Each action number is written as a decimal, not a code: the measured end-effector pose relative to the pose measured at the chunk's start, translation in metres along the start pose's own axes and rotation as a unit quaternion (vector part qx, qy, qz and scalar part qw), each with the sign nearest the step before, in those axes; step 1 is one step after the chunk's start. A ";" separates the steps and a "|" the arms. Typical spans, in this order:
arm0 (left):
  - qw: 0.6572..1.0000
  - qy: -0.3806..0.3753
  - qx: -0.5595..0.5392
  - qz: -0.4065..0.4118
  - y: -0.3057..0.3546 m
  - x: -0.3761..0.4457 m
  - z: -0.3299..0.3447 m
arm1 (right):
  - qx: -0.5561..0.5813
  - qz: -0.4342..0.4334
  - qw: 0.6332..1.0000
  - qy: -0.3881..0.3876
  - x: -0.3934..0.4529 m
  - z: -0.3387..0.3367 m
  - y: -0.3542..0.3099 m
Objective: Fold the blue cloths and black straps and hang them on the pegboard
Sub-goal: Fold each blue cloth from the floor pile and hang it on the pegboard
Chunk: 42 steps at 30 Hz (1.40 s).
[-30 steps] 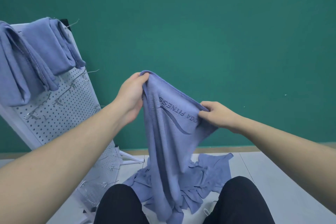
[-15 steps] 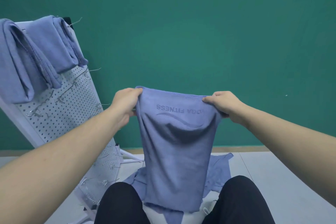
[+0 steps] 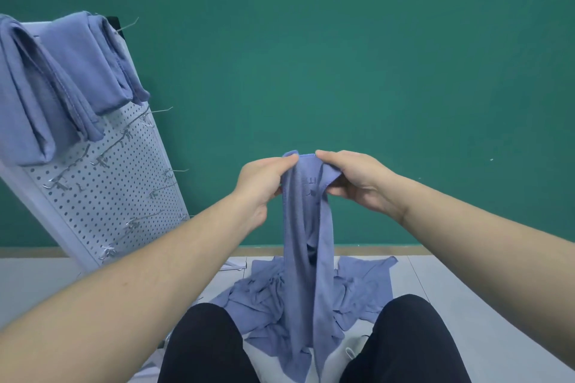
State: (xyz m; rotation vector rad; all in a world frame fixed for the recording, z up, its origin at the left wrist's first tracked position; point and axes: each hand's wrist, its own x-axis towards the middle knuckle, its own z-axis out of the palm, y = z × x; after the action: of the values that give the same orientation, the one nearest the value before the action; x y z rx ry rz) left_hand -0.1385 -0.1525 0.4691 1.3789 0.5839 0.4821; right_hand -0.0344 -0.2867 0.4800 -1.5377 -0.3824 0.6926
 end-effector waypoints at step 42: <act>0.980 -0.168 0.056 0.087 -0.006 -0.025 -0.001 | -0.345 -0.284 0.894 0.018 -0.019 -0.001 -0.011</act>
State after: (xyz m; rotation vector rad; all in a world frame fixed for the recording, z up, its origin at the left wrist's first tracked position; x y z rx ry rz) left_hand -0.1581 -0.1684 0.4659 1.5868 0.2178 0.3491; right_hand -0.0461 -0.2986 0.4943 -1.9560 -1.0860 0.0447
